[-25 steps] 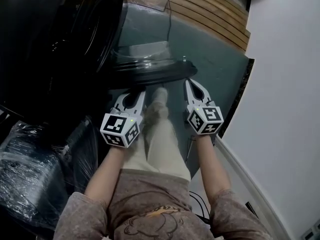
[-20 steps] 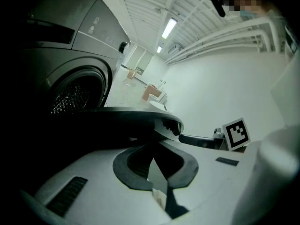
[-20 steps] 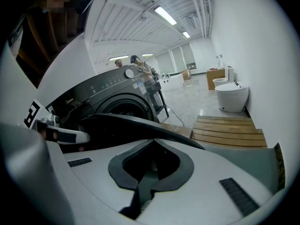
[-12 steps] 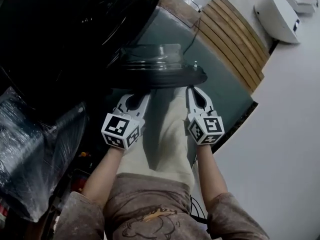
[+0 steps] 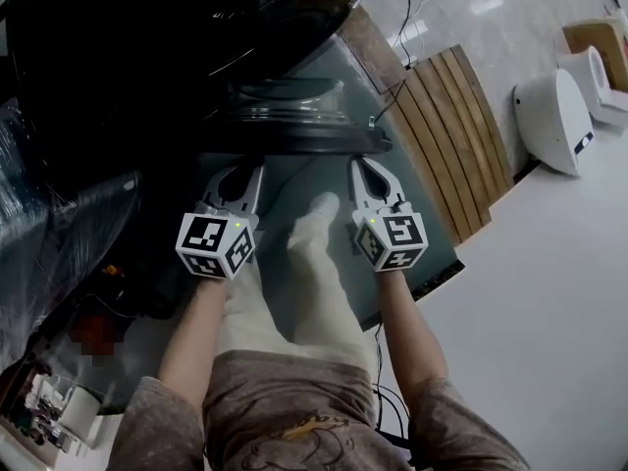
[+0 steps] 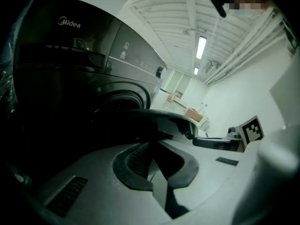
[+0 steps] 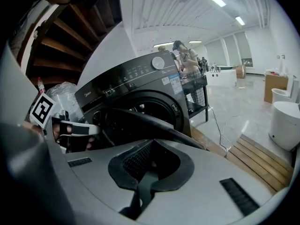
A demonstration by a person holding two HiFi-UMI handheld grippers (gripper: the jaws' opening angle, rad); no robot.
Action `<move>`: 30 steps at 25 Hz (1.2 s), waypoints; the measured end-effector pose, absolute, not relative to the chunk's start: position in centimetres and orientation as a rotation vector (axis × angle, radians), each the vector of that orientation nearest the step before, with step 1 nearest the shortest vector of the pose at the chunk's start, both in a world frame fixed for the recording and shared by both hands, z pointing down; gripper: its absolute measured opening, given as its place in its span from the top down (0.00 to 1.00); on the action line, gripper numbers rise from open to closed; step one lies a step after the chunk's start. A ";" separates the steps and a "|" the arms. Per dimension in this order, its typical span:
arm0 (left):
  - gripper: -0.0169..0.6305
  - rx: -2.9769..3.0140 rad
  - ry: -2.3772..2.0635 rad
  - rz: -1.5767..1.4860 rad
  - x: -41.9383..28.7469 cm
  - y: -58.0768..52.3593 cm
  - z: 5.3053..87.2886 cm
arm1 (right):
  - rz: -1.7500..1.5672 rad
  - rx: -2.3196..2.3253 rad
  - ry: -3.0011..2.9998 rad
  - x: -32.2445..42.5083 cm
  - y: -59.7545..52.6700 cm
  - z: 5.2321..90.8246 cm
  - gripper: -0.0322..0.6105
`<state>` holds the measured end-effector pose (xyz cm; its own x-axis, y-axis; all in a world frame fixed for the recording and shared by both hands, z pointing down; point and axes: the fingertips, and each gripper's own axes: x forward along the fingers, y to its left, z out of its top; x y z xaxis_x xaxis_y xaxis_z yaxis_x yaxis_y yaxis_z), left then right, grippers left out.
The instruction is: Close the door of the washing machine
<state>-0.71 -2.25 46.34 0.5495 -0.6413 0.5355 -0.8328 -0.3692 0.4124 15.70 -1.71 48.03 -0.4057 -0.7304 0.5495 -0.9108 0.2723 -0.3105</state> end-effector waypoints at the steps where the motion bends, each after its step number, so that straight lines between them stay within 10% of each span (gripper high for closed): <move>1: 0.97 2.117 -1.211 0.362 -0.7 -2.6 46.3 | 0.856 1.481 -2.266 15.7 -2.3 48.1 0.96; 30: 0.97 1.833 -1.561 0.097 -2.3 -10.8 46.2 | 0.788 1.176 -2.424 13.3 -17.6 47.8 0.96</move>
<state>-2.31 -10.79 46.23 0.2654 -0.8324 0.4865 -0.8862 -0.0118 0.4632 13.31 -17.64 47.75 -0.6031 -0.6113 0.5124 -0.7957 0.5055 -0.3336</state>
